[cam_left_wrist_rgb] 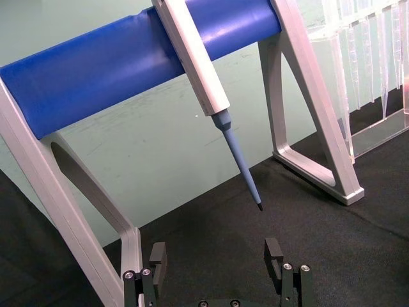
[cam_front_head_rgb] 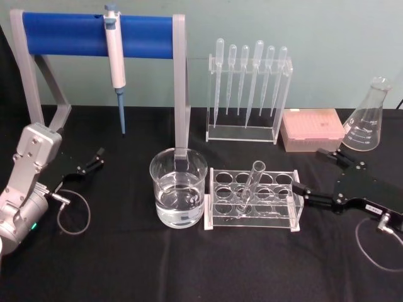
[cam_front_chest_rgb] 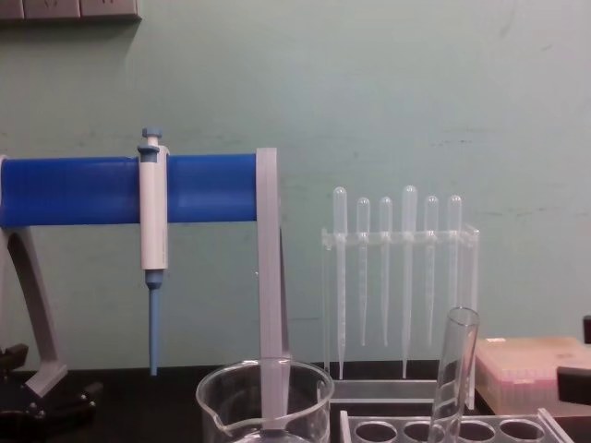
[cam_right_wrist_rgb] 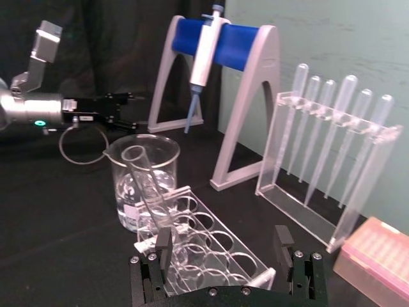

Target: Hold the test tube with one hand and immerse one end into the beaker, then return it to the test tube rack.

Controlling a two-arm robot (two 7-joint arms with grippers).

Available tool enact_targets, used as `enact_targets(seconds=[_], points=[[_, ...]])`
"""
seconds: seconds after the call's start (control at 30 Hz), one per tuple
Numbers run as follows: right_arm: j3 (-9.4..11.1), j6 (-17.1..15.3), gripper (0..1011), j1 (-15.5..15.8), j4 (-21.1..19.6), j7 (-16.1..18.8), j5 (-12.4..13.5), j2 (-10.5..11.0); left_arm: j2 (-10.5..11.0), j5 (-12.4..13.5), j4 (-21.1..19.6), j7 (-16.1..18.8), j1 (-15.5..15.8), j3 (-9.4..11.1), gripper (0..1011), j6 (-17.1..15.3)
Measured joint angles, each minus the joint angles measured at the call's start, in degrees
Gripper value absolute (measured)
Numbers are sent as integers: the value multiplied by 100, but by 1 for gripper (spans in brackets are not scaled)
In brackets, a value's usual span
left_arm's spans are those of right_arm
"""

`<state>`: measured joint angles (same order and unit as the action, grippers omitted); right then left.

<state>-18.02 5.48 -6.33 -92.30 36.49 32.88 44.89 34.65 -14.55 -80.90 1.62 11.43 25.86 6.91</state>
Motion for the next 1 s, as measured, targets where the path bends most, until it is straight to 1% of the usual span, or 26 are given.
enact_targets(seconds=[0.13, 0.27, 0.5, 0.63, 0.77, 1.0], points=[[-61, 50, 1003, -118, 52, 197, -77, -89, 0, 0, 0, 0, 0, 0, 1000, 0], [-116, 73, 1003, -214, 102, 341, -83, -165, 0, 0, 0, 0, 0, 0, 1000, 0], [-271, 204, 1002, -328, 180, 676, -89, -199, 0, 0, 0, 0, 0, 0, 1000, 0], [-358, 300, 1003, -382, 218, 811, -113, -222, 0, 0, 0, 0, 0, 0, 1000, 0], [-448, 359, 1003, -459, 241, 905, -123, -266, 0, 0, 0, 0, 0, 0, 1000, 0], [-565, 371, 1003, -564, 266, 959, -125, -338, 0, 0, 0, 0, 0, 0, 1000, 0]])
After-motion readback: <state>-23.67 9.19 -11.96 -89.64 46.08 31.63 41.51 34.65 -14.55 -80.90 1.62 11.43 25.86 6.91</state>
